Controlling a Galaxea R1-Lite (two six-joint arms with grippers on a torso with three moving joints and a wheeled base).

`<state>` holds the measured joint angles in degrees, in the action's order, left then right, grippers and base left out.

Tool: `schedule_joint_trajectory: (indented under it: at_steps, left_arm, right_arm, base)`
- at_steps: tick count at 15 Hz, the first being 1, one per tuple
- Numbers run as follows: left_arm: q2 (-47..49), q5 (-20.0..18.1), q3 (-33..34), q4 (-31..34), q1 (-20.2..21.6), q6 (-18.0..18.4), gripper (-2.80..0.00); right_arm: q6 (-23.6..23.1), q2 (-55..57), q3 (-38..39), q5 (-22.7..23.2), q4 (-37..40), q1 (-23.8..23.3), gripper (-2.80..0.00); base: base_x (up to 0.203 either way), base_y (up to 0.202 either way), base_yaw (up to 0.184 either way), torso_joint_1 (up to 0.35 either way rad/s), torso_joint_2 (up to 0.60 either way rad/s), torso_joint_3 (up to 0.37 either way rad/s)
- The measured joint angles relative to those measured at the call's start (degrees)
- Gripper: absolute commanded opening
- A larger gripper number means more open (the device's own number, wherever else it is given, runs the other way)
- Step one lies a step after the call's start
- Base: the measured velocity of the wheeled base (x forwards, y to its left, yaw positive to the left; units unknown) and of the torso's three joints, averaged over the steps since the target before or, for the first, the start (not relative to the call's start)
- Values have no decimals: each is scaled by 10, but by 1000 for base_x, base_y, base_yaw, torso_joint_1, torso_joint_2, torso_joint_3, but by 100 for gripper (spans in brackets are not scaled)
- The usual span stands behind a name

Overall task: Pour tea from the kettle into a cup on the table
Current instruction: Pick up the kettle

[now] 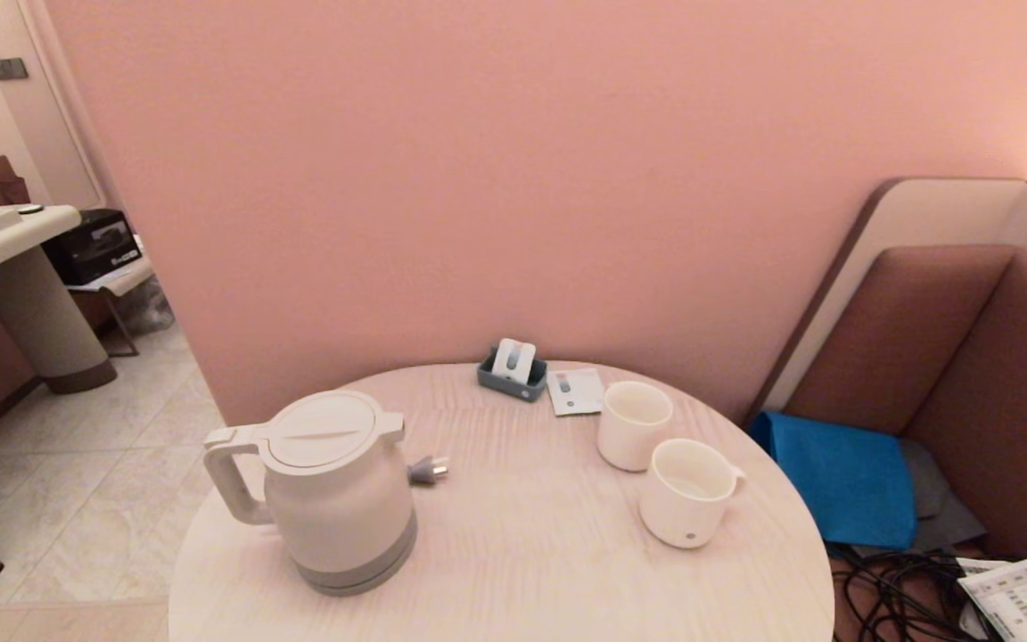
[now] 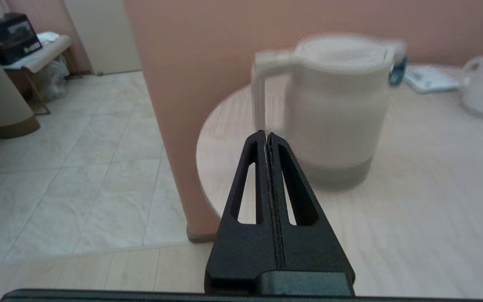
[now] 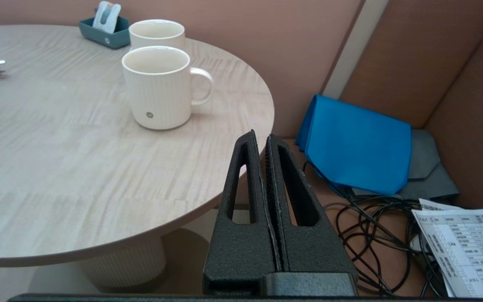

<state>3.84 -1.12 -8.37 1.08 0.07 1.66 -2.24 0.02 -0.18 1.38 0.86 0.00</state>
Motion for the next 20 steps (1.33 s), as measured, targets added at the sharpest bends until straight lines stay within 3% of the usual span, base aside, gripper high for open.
schedule_joint_trajectory:
  at_steps: [5, 11, 15, 17, 20]
  left_arm:
    - [233, -7, -124, -65, -1, -15, -280]
    - [584, -9, -235, -131, -3, -112, -280]
    - [686, -26, -212, -145, -4, -119, -280]
    - [701, -57, -174, -167, -4, -102, -280]
    - [704, -68, -124, -224, -4, -93, -280]
  right_arm:
    - [0, 0, 0, 0, 0, 0, -280]
    - [0, 0, 0, 0, 0, 0, -280]
    - [0, 0, 0, 0, 0, 0, -280]
    - [0, 0, 0, 0, 0, 0, -280]
    - [0, 0, 0, 0, 0, 0, -280]
  base:
    - [0, 0, 0, 0, 0, 0]
    - [0, 0, 0, 0, 0, 0]
    - [0, 0, 0, 0, 0, 0]
    - [0, 0, 0, 0, 0, 0]
    - [0, 0, 0, 0, 0, 0]
